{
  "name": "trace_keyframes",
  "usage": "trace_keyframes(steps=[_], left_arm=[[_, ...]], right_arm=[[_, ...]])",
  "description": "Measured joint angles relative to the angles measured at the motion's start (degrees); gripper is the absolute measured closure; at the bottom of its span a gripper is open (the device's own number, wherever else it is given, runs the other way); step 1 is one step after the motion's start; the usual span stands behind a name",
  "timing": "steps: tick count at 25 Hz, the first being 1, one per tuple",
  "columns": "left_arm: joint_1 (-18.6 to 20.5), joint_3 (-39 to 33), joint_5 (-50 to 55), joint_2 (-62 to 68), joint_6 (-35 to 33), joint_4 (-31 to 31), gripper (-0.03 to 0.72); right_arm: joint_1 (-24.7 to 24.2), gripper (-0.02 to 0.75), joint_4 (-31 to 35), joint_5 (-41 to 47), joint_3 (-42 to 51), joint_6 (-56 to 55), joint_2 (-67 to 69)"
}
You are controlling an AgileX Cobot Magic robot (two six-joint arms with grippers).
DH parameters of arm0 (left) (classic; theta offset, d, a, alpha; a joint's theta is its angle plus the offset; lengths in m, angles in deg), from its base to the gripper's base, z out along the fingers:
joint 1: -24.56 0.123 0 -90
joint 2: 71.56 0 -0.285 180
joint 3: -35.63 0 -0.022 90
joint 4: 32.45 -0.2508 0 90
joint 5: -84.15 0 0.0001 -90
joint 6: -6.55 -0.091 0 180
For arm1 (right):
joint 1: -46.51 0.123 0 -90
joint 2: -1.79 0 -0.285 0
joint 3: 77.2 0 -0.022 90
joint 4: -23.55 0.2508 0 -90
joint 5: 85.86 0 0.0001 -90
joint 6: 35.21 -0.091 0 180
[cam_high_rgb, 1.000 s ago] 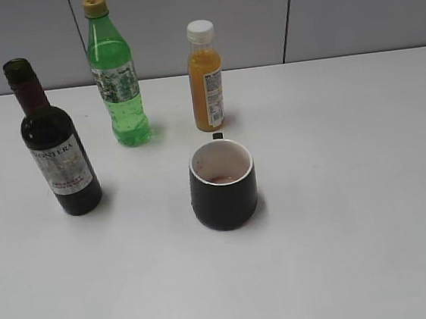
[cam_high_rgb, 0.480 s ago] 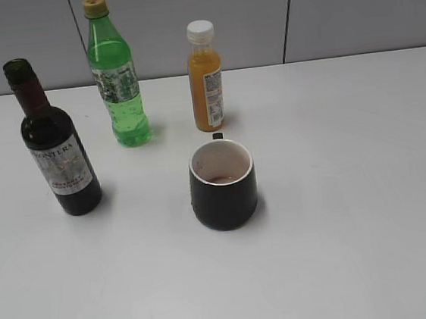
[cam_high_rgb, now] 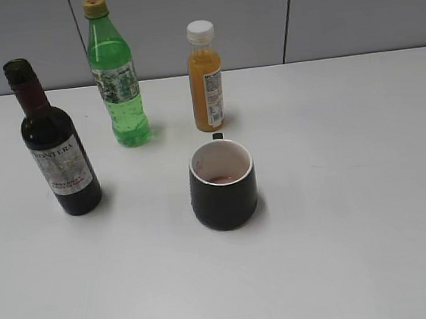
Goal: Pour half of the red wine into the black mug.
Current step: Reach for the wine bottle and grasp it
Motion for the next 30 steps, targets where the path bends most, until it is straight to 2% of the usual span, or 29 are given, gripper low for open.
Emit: trace_keyframes(steps=[9, 18, 23, 30], left_arm=[[0.00, 0.00, 0.00, 0.00, 0.00, 0.00, 0.099], [0.00, 0.00, 0.00, 0.00, 0.00, 0.00, 0.099], [0.00, 0.00, 0.00, 0.00, 0.00, 0.00, 0.015], [0.00, 0.68, -3.27, 0.00, -0.09, 0.23, -0.004]], right_arm=[[0.00, 0.158, -0.20, -0.05, 0.18, 0.00, -11.76], [0.00, 0.158, -0.28, 0.00, 0.18, 0.00, -12.49], [0.00, 0.159, -0.28, 0.00, 0.18, 0.09, -12.49], [0.00, 0.161, -0.28, 0.00, 0.18, 0.09, -12.49]])
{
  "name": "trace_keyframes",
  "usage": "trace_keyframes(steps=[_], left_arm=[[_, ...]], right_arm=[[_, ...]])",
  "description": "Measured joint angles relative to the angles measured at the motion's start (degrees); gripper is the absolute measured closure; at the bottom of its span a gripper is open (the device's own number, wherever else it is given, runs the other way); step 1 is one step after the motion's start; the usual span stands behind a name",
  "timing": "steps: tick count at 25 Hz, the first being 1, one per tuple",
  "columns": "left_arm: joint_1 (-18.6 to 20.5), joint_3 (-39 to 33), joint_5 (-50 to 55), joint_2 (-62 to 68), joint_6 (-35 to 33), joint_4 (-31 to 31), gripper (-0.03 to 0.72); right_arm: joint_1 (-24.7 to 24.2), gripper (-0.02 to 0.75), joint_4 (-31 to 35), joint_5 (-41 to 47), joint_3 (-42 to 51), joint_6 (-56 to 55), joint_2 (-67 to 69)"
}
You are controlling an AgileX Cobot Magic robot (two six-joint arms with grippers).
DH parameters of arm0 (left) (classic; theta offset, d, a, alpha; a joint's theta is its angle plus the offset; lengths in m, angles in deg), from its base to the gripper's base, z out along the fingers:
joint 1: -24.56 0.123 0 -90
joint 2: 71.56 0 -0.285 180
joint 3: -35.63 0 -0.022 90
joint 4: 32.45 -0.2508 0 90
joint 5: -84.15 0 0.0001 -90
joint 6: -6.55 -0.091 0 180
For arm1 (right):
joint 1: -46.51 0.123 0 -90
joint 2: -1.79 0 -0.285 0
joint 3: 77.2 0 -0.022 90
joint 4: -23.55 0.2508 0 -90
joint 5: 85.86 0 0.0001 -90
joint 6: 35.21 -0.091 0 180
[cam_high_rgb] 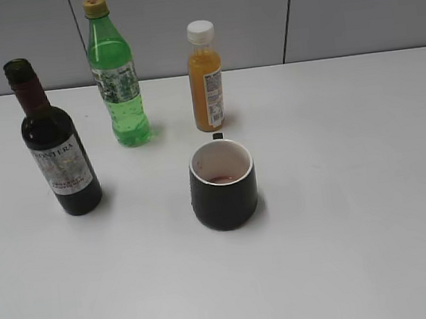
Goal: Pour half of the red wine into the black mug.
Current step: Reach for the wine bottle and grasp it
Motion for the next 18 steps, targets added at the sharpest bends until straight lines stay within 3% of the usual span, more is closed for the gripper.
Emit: trace_keyframes(steps=[12, 18], left_arm=[[0.00, 0.33, -34.86, 10.45, -2.97, 0.10, 0.027], [0.00, -4.09, -52.18, 20.85, -3.18, 0.10, 0.034]], right_arm=[[0.00, 0.161, 0.00, 0.00, 0.00, -0.03, 0.00], [0.00, 0.162, 0.00, 0.00, 0.00, 0.00, 0.00]])
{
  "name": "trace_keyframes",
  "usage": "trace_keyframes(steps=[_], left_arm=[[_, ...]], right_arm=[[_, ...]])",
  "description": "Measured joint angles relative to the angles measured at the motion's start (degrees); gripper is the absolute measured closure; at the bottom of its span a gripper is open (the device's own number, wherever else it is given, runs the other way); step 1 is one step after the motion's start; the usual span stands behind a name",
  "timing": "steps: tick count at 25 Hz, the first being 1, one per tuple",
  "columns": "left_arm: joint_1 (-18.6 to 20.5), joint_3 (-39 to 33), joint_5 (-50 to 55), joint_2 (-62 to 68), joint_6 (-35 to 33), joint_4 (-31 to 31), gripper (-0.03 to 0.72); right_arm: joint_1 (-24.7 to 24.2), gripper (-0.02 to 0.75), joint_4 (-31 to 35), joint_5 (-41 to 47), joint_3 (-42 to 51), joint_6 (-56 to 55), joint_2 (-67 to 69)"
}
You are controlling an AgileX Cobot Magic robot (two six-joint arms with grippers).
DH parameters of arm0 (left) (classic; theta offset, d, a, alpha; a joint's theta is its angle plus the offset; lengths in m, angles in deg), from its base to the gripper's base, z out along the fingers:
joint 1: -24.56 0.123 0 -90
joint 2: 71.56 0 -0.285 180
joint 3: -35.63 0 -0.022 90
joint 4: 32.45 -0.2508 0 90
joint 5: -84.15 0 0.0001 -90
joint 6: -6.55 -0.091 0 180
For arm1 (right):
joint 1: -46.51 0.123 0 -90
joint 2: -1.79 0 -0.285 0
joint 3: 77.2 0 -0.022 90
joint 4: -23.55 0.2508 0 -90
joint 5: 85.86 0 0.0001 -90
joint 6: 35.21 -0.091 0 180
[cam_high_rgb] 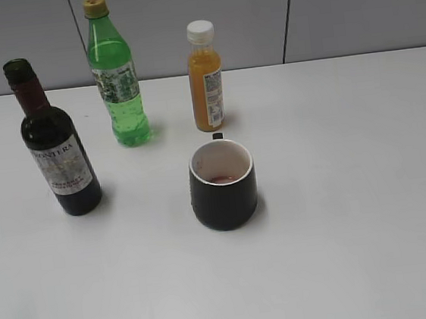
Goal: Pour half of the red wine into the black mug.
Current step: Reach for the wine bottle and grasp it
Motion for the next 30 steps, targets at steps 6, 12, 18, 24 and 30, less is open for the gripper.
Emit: trace_keyframes(steps=[6, 12, 18, 24, 30], left_arm=[[0.00, -7.63, -14.25, 10.31, 0.09, 0.05, 0.044], [0.00, -11.06, -24.14, 17.67, 0.20, -2.33, 0.053], [0.00, -11.19, -28.51, 26.88, 2.11, -3.44, 0.057], [0.00, -11.25, -36.71, 36.55, 3.09, -10.16, 0.069], [0.00, -11.25, -42.83, 45.99, 3.22, -17.38, 0.074]], right_arm=[[0.00, 0.162, 0.00, 0.00, 0.00, 0.00, 0.00], [0.00, 0.162, 0.00, 0.00, 0.00, -0.02, 0.00], [0.00, 0.164, 0.00, 0.00, 0.00, -0.02, 0.00], [0.00, 0.164, 0.00, 0.00, 0.00, -0.02, 0.00], [0.00, 0.164, 0.00, 0.00, 0.00, -0.02, 0.00]])
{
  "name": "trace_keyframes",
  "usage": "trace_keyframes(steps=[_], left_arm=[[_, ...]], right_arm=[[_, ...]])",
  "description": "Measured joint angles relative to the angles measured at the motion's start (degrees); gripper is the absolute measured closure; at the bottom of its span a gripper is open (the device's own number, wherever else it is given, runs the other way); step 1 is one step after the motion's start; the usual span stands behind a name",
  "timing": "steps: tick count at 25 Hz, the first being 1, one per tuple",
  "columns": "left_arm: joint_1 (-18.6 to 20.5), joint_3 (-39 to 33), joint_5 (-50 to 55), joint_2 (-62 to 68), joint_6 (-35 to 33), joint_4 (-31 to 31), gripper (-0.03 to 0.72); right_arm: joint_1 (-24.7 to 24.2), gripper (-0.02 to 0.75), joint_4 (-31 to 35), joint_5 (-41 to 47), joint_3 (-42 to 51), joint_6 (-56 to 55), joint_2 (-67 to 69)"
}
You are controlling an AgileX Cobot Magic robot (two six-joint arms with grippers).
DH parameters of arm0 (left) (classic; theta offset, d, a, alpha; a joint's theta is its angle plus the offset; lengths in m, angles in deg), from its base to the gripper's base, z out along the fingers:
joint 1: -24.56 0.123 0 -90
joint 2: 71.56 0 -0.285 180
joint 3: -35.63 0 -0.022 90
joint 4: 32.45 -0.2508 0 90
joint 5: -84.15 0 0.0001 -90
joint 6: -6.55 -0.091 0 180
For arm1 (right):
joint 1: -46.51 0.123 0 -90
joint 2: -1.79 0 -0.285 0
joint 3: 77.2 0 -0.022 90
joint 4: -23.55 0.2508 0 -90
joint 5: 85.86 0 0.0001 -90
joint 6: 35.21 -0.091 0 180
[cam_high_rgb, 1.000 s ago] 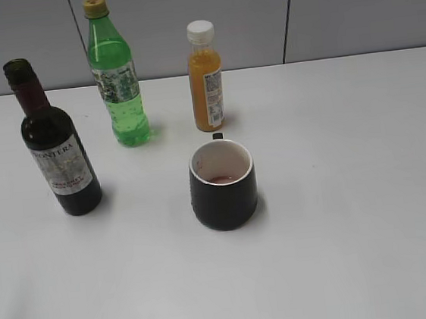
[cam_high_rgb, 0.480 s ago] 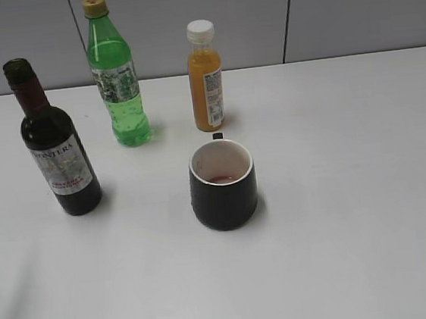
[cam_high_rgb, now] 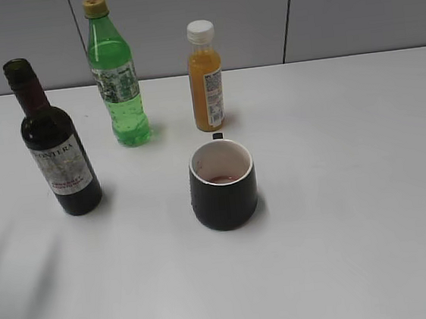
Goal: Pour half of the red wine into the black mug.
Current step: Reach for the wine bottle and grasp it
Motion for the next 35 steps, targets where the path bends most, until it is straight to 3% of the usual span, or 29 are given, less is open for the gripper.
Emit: trace_keyframes(steps=[16, 26, 30, 35], left_arm=[[0.00, 0.05, -7.54, 14.69, 5.91, -10.95, 0.075], [0.00, 0.10, -22.50, 26.86, 6.19, -11.41, 0.073], [0.00, 0.15, -26.85, 32.06, 6.19, -11.77, 0.013], [0.00, 0.15, -30.69, 38.18, 6.11, -12.02, -0.003]], right_arm=[[0.00, 0.164, 0.00, 0.00, 0.00, 0.02, 0.00], [0.00, 0.164, 0.00, 0.00, 0.00, 0.02, 0.00], [0.00, 0.164, 0.00, 0.00, 0.00, 0.02, 0.00], [0.00, 0.164, 0.00, 0.00, 0.00, 0.02, 0.00]])
